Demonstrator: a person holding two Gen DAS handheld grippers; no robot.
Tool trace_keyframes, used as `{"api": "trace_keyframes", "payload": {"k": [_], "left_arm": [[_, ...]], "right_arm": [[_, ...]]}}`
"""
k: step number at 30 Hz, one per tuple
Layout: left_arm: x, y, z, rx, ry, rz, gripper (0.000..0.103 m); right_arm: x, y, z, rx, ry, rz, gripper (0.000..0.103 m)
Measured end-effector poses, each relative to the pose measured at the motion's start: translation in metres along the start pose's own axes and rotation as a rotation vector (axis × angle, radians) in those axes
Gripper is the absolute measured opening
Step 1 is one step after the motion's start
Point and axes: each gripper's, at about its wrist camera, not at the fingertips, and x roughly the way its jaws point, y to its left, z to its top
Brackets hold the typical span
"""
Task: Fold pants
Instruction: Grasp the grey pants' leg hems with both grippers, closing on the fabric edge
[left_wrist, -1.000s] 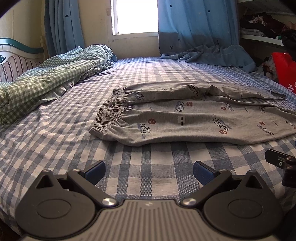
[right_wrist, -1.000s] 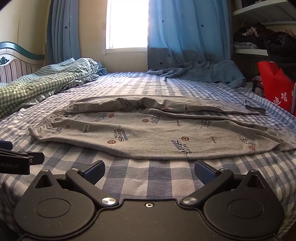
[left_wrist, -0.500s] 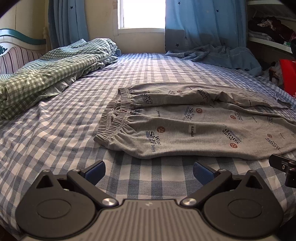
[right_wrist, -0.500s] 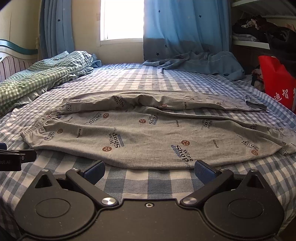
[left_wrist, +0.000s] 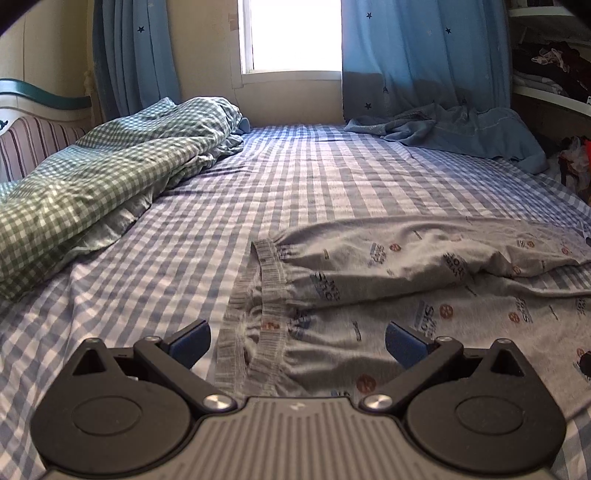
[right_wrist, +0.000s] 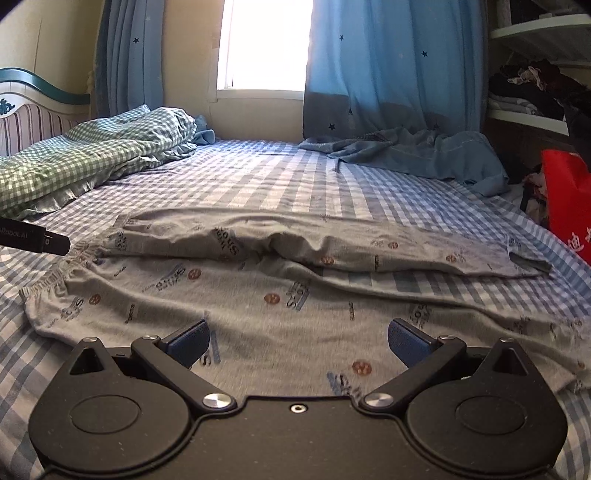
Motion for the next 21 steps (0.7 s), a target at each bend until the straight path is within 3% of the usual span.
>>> {"api": "trace_keyframes", "payload": {"k": [3,7,9,11,17,21], "left_arm": [[0.022,0.004,0.031,0.035,-0.024,0.005,0.103],[0.066,0.014,0.074,0.103,-0.058,-0.021,0.103],[0.095,0.017,0.092,0.166,-0.070,-0.035,0.103],[0.128,0.019,0.106,0.223,-0.060,-0.059,0.103],[0.201,0.015,0.123,0.315,0.019,-0.165,0.103],[0.237,0.010,0.125,0.329,0.081,-0.226,0.103]], "right_arm": [[0.021,-0.019,0.030,-0.014,-0.042,0.076,0.103],[0.064,-0.053,0.082,-0.028,-0.092,0.262,0.103],[0.098,-0.068,0.108,-0.061,-0.085,0.394,0.103],[0.138,-0.076,0.131,-0.113,-0.036,0.463,0.103],[0.252,-0.090,0.160,-0.221,0.138,0.555,0.103],[0.303,-0.086,0.164,-0.341,0.207,0.551,0.103]]}}
